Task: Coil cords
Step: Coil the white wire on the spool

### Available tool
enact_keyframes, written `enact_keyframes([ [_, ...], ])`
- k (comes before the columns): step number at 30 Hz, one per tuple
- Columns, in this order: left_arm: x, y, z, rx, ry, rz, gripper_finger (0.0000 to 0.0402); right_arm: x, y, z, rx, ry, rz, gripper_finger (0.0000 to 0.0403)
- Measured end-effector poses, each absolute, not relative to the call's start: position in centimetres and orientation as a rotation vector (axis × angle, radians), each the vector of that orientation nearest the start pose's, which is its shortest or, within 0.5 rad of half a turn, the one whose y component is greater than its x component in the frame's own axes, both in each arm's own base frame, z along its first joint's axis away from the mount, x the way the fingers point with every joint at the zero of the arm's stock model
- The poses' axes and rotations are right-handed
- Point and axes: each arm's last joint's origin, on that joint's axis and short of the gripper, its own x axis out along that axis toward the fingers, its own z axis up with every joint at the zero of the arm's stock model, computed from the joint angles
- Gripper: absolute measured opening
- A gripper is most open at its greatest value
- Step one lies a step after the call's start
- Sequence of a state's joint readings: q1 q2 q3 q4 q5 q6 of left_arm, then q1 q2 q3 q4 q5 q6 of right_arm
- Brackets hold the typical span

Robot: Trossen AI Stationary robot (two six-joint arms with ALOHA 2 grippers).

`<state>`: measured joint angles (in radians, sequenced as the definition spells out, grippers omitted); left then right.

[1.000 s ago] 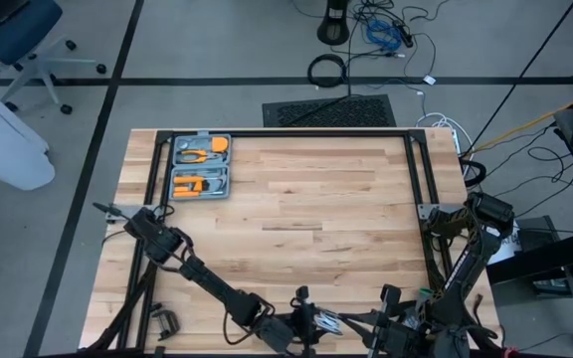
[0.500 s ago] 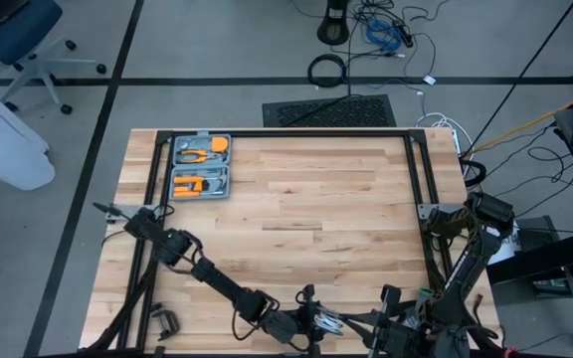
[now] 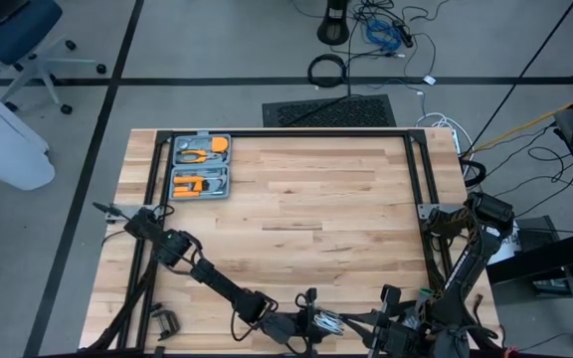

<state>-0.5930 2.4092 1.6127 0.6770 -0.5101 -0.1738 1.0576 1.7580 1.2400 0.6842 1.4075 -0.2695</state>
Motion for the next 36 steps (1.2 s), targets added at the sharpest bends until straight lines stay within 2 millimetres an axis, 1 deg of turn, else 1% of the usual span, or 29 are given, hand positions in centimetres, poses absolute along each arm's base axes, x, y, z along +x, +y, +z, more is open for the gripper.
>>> enact_keyframes([
  [5, 44.1, -28.2, 13.56, -0.109, 0.114, -0.111, 0.0015, 21.3, 31.98, 30.57, -0.112, -0.007, -0.353, 0.0],
  [8, 44.13, -28.15, 13.53, -0.112, 0.116, -0.11, 0.0008, 21.3, 31.98, 30.57, -0.113, -0.007, -0.353, 0.0],
  [11, 44.14, -28.13, 13.53, -0.111, 0.117, -0.109, 0.0031, 21.29, 31.99, 30.57, -0.113, -0.007, -0.353, 0.0],
  [16, 44.07, -28.25, 13.52, -0.112, 0.118, -0.114, 0.0096, 21.26, 32.0, 30.57, -0.111, -0.008, -0.352, 0.0],
  [18, 44.07, -28.26, 13.53, -0.112, 0.118, -0.114, 0.0113, 21.26, 32.0, 30.57, -0.11, -0.008, -0.352, 0.0],
  [22, 44.05, -28.29, 13.52, -0.108, 0.118, -0.114, 0.012, 21.26, 32.0, 30.57, -0.113, -0.007, -0.352, 0.0],
  [28, 44.0, -28.25, 13.15, -0.09, 0.152, -0.11, 0.0121, 21.26, 32.0, 30.57, -0.115, -0.007, -0.352, 0.0],
  [36, 44.01, -28.25, 13.21, -0.093, 0.148, -0.108, 0.012, 21.26, 32.0, 30.57, -0.114, -0.007, -0.352, 0.0],
])
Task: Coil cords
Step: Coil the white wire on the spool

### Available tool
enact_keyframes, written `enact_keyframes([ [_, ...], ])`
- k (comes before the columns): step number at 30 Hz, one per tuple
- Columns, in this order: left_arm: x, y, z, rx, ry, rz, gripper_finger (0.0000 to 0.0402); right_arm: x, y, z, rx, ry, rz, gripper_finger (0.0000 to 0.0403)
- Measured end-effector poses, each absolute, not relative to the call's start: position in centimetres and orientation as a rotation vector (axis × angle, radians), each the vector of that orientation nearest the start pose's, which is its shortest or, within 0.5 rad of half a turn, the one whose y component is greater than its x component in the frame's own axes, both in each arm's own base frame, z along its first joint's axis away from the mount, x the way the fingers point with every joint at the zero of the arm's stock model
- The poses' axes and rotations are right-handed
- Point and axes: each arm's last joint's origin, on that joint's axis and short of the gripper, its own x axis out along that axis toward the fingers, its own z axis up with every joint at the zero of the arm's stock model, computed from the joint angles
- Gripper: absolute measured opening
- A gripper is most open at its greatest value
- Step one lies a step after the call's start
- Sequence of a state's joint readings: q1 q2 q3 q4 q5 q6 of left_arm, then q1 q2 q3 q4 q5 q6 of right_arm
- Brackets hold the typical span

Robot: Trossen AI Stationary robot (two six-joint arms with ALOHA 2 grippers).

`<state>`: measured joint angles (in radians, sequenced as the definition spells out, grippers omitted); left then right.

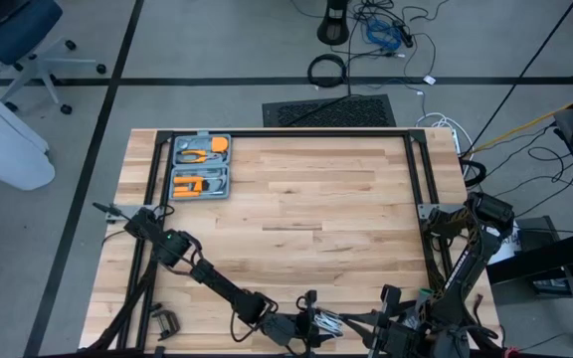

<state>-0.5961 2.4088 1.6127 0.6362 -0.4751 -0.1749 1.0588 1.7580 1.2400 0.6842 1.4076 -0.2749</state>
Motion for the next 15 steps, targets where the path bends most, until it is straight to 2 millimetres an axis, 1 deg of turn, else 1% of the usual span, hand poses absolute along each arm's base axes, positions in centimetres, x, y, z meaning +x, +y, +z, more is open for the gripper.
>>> enact_keyframes([
  [3, 44.01, -28.25, 13.22, -0.094, 0.146, -0.108, 0.0118, 21.26, 32.0, 30.57, -0.114, -0.007, -0.352, 0.0],
  [5, 44.01, -28.25, 13.22, -0.093, 0.146, -0.108, 0.0107, 21.26, 32.0, 30.57, -0.114, -0.007, -0.352, 0.0],
  [8, 44.05, -28.21, 13.29, -0.097, 0.14, -0.107, 0.0075, 21.27, 31.99, 30.57, -0.115, -0.007, -0.353, 0.0],
  [12, 44.07, -28.17, 13.29, -0.093, 0.139, -0.106, 0.0016, 21.26, 32.0, 30.57, -0.115, -0.007, -0.352, 0.0],
  [15, 44.05, -28.2, 13.3, -0.098, 0.139, -0.106, 0.0008, 21.26, 32.0, 30.57, -0.114, -0.007, -0.352, 0.0],
])
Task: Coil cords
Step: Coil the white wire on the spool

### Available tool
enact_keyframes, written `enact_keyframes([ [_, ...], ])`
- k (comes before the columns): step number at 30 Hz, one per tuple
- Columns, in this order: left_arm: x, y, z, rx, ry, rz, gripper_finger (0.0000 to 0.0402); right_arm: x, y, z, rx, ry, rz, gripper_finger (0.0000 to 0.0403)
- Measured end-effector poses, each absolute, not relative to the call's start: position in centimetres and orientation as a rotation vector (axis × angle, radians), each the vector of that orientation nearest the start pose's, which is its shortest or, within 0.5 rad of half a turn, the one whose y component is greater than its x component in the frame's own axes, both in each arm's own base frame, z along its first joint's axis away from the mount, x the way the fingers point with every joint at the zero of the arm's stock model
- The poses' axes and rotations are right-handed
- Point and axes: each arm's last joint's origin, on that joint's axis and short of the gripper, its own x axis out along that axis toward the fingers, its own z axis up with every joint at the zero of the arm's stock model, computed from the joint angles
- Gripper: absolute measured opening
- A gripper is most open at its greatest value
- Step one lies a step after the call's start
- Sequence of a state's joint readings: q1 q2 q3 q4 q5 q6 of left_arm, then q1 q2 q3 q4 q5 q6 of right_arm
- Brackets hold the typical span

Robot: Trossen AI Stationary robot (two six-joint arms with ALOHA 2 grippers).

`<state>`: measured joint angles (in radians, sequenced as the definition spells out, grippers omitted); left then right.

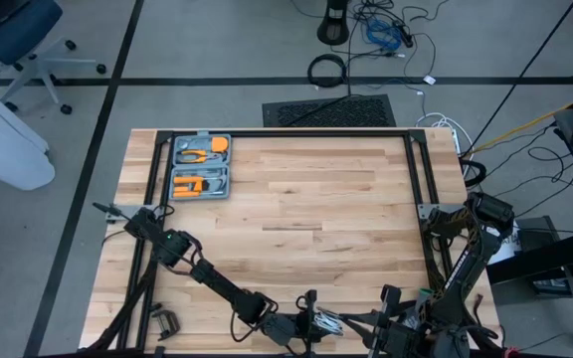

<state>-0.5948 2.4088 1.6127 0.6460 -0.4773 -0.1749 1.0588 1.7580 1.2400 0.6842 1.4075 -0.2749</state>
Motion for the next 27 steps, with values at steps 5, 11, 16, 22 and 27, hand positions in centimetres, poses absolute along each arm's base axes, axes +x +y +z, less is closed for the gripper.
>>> enact_keyframes([
  [5, 44.0, -28.1, 13.3, -0.086, 0.153, -0.08, 0.0003, 21.2, 32.1, 30.6, -0.114, -0.007, -0.349, 0.0],
  [11, 43.0, -27.8, 15.2, -0.032, 0.28, 0.013, 0.0003, 20.8, 32.3, 30.6, -0.115, -0.008, -0.34, 0.0],
  [16, 40.8, -27.5, 17.3, -0.005, 0.417, 0.162, 0.0002, 20.5, 32.5, 30.6, -0.115, -0.008, -0.328, 0.0],
  [22, 37.8, -27.5, 19.8, 0.039, 0.459, 0.325, 0.0002, 20.3, 32.6, 30.6, -0.108, -0.009, -0.323, 0.0],
  [27, 35.1, -27.2, 22.9, 0.044, 0.437, 0.414, 0.0002, 20.3, 32.6, 30.5, -0.12, -0.005, -0.328, 0.0],
])
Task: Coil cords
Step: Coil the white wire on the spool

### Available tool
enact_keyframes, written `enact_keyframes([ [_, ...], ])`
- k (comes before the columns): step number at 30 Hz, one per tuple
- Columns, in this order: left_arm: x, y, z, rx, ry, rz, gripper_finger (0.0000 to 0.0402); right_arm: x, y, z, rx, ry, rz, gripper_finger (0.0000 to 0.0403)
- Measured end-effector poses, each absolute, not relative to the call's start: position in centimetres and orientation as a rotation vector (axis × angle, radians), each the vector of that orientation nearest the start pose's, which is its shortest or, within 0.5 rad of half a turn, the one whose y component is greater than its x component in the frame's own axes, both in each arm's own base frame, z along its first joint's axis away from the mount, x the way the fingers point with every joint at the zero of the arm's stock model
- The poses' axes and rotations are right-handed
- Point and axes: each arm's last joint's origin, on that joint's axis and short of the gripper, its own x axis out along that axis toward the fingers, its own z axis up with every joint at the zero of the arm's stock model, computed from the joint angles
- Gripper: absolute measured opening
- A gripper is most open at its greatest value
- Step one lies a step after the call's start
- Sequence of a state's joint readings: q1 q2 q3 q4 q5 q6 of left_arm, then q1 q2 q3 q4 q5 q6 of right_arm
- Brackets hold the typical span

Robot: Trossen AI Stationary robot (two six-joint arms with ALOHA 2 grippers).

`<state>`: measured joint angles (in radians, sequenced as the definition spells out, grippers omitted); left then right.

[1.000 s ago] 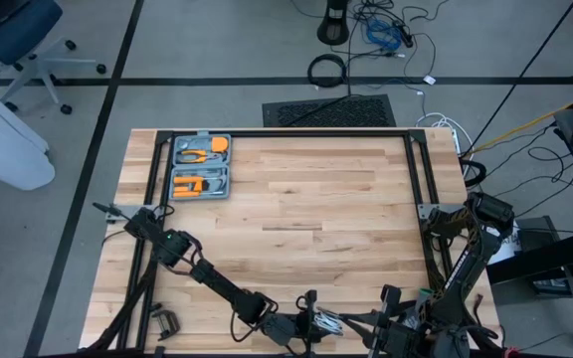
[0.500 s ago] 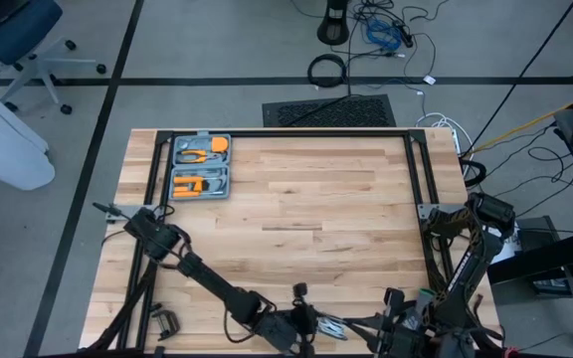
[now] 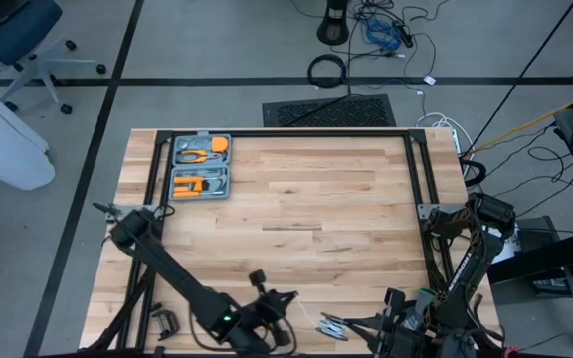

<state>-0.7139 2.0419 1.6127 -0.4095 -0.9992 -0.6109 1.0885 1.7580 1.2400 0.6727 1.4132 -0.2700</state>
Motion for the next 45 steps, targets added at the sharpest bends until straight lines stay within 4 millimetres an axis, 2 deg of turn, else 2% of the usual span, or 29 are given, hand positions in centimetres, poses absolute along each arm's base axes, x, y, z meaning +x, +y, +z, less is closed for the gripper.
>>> enact_keyframes([
  [5, 32.9, -26.5, 27.0, 0.024, 0.401, 0.411, 0.0002, 20.3, 32.6, 30.3, -0.138, 0.003, -0.327, 0.0],
  [9, 31.6, -26.0, 28.9, 0.028, 0.398, 0.402, 0.0002, 20.3, 32.7, 30.2, -0.132, 0.002, -0.323, 0.0],
  [14, 31.0, -25.4, 29.0, 0.094, 0.429, 0.434, 0.0002, 20.3, 32.7, 30.2, -0.123, 0.0, -0.321, 0.0],
  [20, 30.9, -24.4, 28.6, 0.077, 0.455, 0.492, 0.0001, 20.3, 32.7, 30.0, -0.139, 0.006, -0.314, 0.0],
  [31, 29.7, -24.2, 31.3, 0.037, 0.382, 0.477, 0.0001, 21.1, 32.3, 28.9, -0.278, 0.056, -0.311, 0.0],
  [40, 30.3, -25.3, 32.5, 0.07, 0.307, 0.411, 0.0001, 22.4, 31.2, 27.6, -0.347, 0.109, -0.352, 0.0],
  [45, 30.4, -25.4, 33.7, 0.081, 0.289, 0.4, 0.0001, 22.8, 31.1, 27.4, -0.351, 0.12, -0.301, 0.0],
])
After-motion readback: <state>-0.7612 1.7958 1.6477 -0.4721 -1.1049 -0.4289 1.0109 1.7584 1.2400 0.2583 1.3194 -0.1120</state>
